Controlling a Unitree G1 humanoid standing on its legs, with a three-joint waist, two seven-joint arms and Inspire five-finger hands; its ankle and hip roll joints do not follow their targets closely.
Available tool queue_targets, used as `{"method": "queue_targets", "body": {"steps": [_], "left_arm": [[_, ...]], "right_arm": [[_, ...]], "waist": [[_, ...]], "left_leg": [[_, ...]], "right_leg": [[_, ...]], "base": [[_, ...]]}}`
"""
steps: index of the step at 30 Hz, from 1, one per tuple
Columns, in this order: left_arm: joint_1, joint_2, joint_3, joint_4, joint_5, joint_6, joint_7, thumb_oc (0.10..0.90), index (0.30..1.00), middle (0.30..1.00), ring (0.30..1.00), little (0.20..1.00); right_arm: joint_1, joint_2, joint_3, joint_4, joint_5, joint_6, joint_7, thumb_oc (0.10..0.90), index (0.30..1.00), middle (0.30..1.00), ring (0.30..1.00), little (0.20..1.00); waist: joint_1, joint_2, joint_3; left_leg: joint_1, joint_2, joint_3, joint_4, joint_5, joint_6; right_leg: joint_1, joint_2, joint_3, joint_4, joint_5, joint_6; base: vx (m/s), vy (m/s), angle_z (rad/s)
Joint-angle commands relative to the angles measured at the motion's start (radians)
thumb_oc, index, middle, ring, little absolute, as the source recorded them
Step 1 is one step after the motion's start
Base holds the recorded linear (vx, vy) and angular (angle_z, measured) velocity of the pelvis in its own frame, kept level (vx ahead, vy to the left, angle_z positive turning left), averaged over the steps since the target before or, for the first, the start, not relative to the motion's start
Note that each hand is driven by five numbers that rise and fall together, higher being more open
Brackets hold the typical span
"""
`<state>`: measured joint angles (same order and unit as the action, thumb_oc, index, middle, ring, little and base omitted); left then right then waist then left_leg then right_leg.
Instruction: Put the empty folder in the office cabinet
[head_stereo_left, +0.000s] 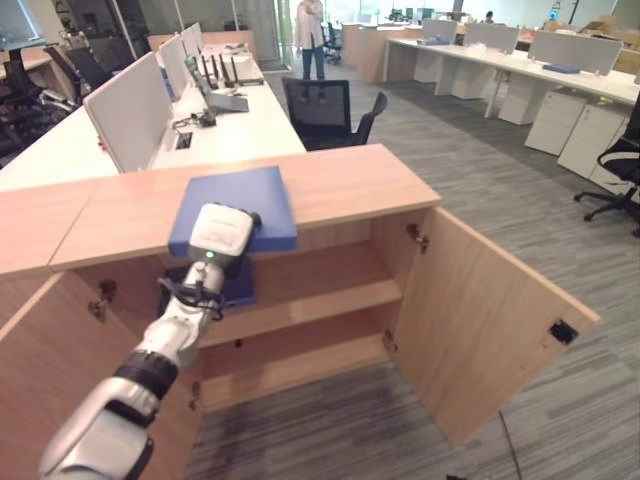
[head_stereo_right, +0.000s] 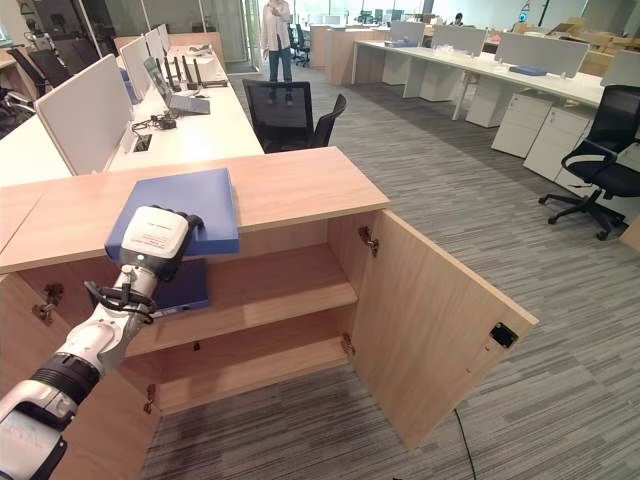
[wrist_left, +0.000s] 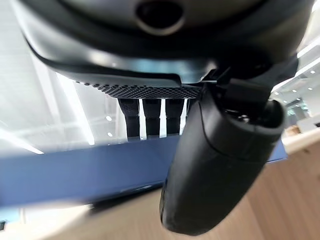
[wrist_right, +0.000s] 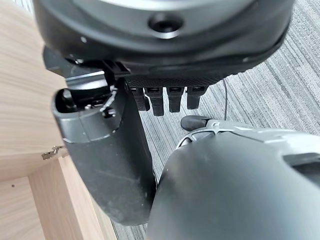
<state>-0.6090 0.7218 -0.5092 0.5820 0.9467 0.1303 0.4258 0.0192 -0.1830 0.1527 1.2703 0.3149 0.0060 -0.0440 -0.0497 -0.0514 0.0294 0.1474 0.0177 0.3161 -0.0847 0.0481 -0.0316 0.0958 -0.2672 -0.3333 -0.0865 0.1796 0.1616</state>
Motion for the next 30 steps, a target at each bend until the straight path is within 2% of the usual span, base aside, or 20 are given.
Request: {"method": "queue_targets", "body": {"steps": [1,14,17,18,19,22,23,24,25,26,27,28,30], "left_arm": [[-0.179,0.064,0.049,0.092,-0.012,0.038,0.013,0.4,0.3,0.3,0.3,0.3],[-0.164,0.096,0.046,0.104,-0.046,0.025,0.073,0.4,0.3,0.3,0.3,0.3],[-0.153,0.071,0.085,0.02,-0.085,0.016,0.077,0.4,0.3,0.3,0.3,0.3],[-0.061,-0.019,0.199,-0.196,-0.176,-0.035,0.07,0.4,0.3,0.3,0.3,0.3],[-0.036,-0.018,0.22,-0.222,-0.172,-0.032,0.056,0.4,0.3,0.3,0.3,0.3],[0.162,-0.117,0.346,-0.547,-0.362,-0.177,-0.059,0.4,0.3,0.3,0.3,0.3],[0.213,-0.141,0.365,-0.606,-0.421,-0.211,-0.091,0.4,0.3,0.3,0.3,0.3],[0.337,-0.184,0.401,-0.721,-0.586,-0.274,-0.193,0.4,0.3,0.3,0.3,0.3],[0.356,-0.184,0.414,-0.739,-0.594,-0.27,-0.206,0.4,0.3,0.3,0.3,0.3],[0.409,-0.198,0.42,-0.776,-0.677,-0.293,-0.253,0.4,0.3,0.3,0.3,0.3],[0.503,-0.195,0.445,-0.857,-0.826,-0.332,-0.334,0.4,0.3,0.3,0.3,0.3],[0.513,-0.194,0.452,-0.867,-0.833,-0.33,-0.342,0.4,0.3,0.3,0.3,0.3],[0.609,-0.183,0.467,-0.924,-1.007,-0.347,-0.433,0.4,0.3,0.3,0.3,0.3]], "right_arm": [[-0.028,-0.007,0.057,0.095,-0.028,-0.009,-0.016,0.8,0.9,0.9,0.9,0.9],[-0.025,0.003,0.059,0.084,0.013,-0.026,-0.017,0.8,0.9,0.9,0.9,0.9],[-0.032,0.008,0.055,0.073,0.022,-0.028,-0.023,0.8,0.9,0.9,0.9,0.9],[-0.048,0.03,0.037,0.042,0.048,-0.035,-0.025,0.8,0.9,0.9,0.9,0.9],[-0.045,0.023,0.042,0.041,0.048,-0.034,-0.025,0.8,0.9,0.9,0.9,0.9],[-0.057,0.046,0.027,-0.043,0.076,-0.048,-0.016,0.8,0.9,0.9,0.9,0.9],[-0.06,0.053,0.028,-0.073,0.082,-0.055,-0.005,0.8,0.9,0.9,0.9,0.9],[-0.052,0.047,0.036,-0.163,0.088,-0.06,0.016,0.8,0.9,0.9,0.9,0.9],[-0.043,0.043,0.042,-0.171,0.088,-0.056,0.015,0.8,0.9,0.9,0.9,0.9],[-0.041,0.037,0.044,-0.221,0.088,-0.061,0.028,0.8,0.9,0.9,0.9,0.9],[-0.022,0.015,0.047,-0.336,0.09,-0.063,0.057,0.8,0.9,0.9,0.9,0.9],[-0.015,0.013,0.05,-0.343,0.09,-0.059,0.057,0.8,0.9,0.9,0.9,0.9],[0.009,-0.014,0.052,-0.449,0.09,-0.056,0.082,0.8,0.9,0.9,0.9,0.9]], "waist": [[0.015,-0.007,-0.004],[0.015,-0.005,-0.007],[0.018,-0.006,-0.006],[0.036,-0.015,0.0],[0.031,-0.009,-0.003],[0.053,-0.013,0.006],[0.061,-0.015,0.01],[0.072,-0.016,0.016],[0.068,-0.013,0.011],[0.075,-0.015,0.02],[0.084,-0.015,0.029],[0.083,-0.015,0.026],[0.089,-0.015,0.031]], "left_leg": [[0.044,0.029,-0.072,-0.003,-0.112,-0.042],[0.047,0.028,-0.071,-0.003,-0.111,-0.043],[0.046,0.027,-0.078,-0.003,-0.111,-0.043],[0.042,0.027,-0.089,-0.003,-0.11,-0.041],[0.044,0.027,-0.089,-0.003,-0.111,-0.041],[0.039,0.028,-0.103,-0.003,-0.108,-0.04],[0.037,0.028,-0.106,-0.003,-0.108,-0.04],[0.034,0.027,-0.108,-0.003,-0.107,-0.038],[0.035,0.027,-0.107,-0.003,-0.108,-0.038],[0.031,0.026,-0.108,-0.003,-0.107,-0.037],[0.024,0.027,-0.111,-0.003,-0.104,-0.037],[0.025,0.027,-0.11,-0.003,-0.104,-0.037],[0.021,0.026,-0.113,-0.003,-0.103,-0.036]], "right_leg": [[0.024,-0.031,0.009,0.007,-0.013,0.064],[0.024,-0.031,0.01,0.007,-0.011,0.065],[0.025,-0.031,0.008,0.007,-0.013,0.063],[0.029,-0.033,0.0,0.006,-0.014,0.059],[0.03,-0.033,-0.001,0.006,-0.014,0.059],[0.033,-0.037,-0.012,0.005,-0.012,0.054],[0.032,-0.038,-0.014,0.005,-0.011,0.053],[0.031,-0.039,-0.016,0.005,-0.009,0.05],[0.031,-0.039,-0.015,0.005,-0.009,0.05],[0.028,-0.04,-0.017,0.005,-0.007,0.049],[0.026,-0.041,-0.022,0.005,-0.003,0.05],[0.026,-0.041,-0.022,0.005,-0.003,0.05],[0.024,-0.043,-0.026,0.005,-0.001,0.051]], "base": [[0.0,-0.005,-0.03],[0.0,-0.001,-0.01],[0.0,0.0,0.0],[0.0,0.0,0.0],[0.04,0.0,0.02],[0.0,0.004,0.11],[-0.01,0.015,0.16],[-0.01,0.013,0.16],[-0.02,0.008,0.13],[-0.04,0.0,0.09],[-0.04,0.0,0.09],[-0.04,-0.003,0.08],[-0.03,-0.003,0.06]]}}
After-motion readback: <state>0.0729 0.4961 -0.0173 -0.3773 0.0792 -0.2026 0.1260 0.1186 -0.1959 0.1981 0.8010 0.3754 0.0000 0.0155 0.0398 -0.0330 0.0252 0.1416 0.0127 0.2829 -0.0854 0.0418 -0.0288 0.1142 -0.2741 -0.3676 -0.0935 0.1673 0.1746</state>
